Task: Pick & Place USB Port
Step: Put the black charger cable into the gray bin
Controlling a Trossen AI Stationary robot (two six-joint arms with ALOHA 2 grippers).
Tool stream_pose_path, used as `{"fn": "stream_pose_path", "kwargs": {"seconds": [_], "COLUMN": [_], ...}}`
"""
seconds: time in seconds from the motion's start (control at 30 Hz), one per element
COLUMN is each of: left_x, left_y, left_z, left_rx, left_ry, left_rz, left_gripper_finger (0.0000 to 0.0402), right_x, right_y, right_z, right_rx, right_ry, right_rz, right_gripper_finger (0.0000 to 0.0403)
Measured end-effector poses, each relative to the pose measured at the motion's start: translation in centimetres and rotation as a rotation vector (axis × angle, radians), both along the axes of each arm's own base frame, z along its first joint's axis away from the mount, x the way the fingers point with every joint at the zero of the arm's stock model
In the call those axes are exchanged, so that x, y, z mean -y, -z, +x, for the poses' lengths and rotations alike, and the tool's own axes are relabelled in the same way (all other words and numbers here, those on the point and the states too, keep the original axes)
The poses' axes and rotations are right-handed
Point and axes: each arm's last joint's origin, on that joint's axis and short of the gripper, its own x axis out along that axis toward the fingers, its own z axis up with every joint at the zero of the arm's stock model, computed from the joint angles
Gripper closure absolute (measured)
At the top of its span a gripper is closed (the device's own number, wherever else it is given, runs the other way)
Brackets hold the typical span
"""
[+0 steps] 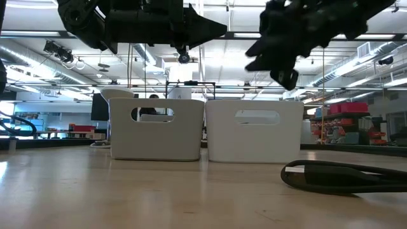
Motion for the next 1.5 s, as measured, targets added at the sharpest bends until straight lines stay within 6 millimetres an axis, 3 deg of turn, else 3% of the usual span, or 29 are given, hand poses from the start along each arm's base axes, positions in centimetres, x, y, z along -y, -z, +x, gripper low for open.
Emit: {"fn": "stream_pose_path", "kwargs": {"seconds": [0.33,0.6,0.83,1.33,1.5], "left_x": [0.0,0.1,0.1,2.1,2.9], "left_y": [0.0,0.0,0.2,0.8,0.8], "left_z": [0.0,0.0,0.0,-0.1,-0.2], "left_rx": [0.001,0.004,-0.009,-0.072,-0.080], "left_ry": [-0.001,0.009,0.009,0.068,0.093], "left_rz": [0.001,-0.062,-0.074,-0.071,-0.071], "left_gripper_finger": [0.0342,0.0342,0.0342,0.0342,0.0342], "right_x": [-6.8,-11.8,-14.8,-19.2,-20.0], "right_y": [-0.6,-0.4,0.5,3.5,4.2], "right_z": [-1.7,-4.2,-5.9,-2.1,-0.7], "right_rx": [0.006,-0.042,-0.077,-0.485,-0.499], "right_ry": [-0.267,-0.258,-0.171,-0.184,-0.174], "right_rz": [0.151,0.233,0.209,0.005,0.004], "right_gripper_finger": [0.0301,0.0301,0.0301,0.0325,0.0317]}}
